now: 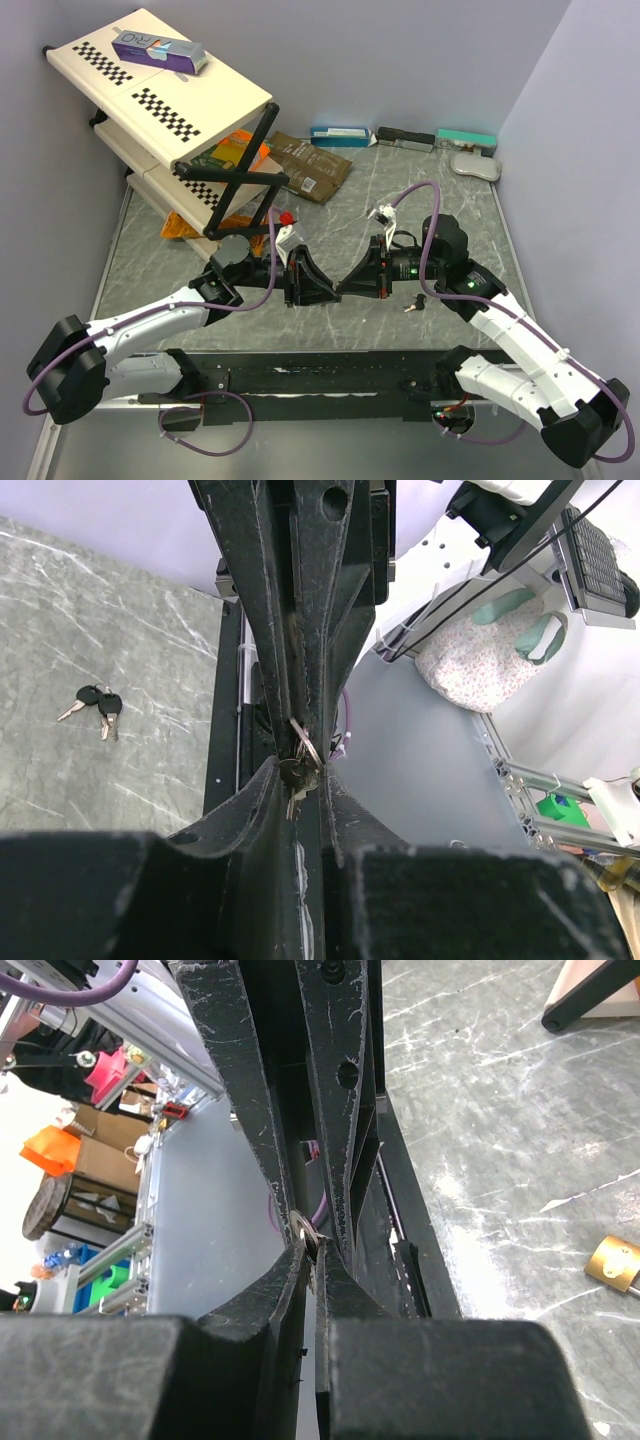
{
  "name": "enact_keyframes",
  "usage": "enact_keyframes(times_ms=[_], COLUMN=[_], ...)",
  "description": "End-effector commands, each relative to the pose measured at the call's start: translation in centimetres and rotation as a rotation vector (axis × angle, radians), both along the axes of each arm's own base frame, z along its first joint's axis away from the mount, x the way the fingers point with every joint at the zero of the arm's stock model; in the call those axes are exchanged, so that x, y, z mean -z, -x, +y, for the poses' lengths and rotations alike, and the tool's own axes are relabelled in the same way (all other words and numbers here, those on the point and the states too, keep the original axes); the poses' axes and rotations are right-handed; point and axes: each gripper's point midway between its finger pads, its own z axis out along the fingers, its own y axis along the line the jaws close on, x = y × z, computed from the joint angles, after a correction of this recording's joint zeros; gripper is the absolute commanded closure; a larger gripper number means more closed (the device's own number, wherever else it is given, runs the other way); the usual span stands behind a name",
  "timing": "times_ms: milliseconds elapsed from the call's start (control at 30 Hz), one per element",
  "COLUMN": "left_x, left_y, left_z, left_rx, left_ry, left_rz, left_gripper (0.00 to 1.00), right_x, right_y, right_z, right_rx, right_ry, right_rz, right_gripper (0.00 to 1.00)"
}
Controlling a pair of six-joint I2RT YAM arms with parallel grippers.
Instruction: Unlock with the key
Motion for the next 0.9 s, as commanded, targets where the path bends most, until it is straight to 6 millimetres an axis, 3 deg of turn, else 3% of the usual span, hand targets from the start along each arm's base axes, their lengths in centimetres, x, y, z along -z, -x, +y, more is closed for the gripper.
enact_keyframes(times_ms=[0, 167, 233, 433, 567, 733, 867], left_x=[-1.17, -1.03, -1.15, -1.05, -1.22, -1.25, -1.25], left_y=[0.03, 0.2, 0.12, -0.34, -0.3, -0.4, -0.41], left_z=[0.14, 0.28, 0.32, 0.45, 0.52, 0.51, 0.52], left_rx=[-0.01, -0.007, -0.013, -0.051, -0.057, -0.065, -0.067], left_ry=[0.029, 0.029, 0.034, 0.028, 0.04, 0.048, 0.05], left_rz=[-0.043, -0.035, -0.037, -0.039, -0.041, -0.035, -0.029], left_gripper=[0.81, 0.56, 0.55, 0.6, 0.73, 0.8, 0.96], right_x=[-2.23, -2.08, -2.05, -2.06, -2.05, -1.98, -1.86], right_y=[0.14, 0.02, 0.02, 0.15, 0.14, 0.24, 0.05], right_z=[-0.32, -0.34, -0.35, -0.48, -0.53, -0.51, -0.61], right_rx=[0.009, 0.014, 0.014, 0.015, 0.018, 0.016, 0.029], right_ry=[-0.045, -0.042, -0.042, -0.042, -0.045, -0.047, -0.042], right_rz=[-0.065, -0.06, -0.059, -0.061, -0.064, -0.06, -0.061], right_gripper=[1.0, 1.0, 1.0, 1.0, 1.0, 1.0, 1.0])
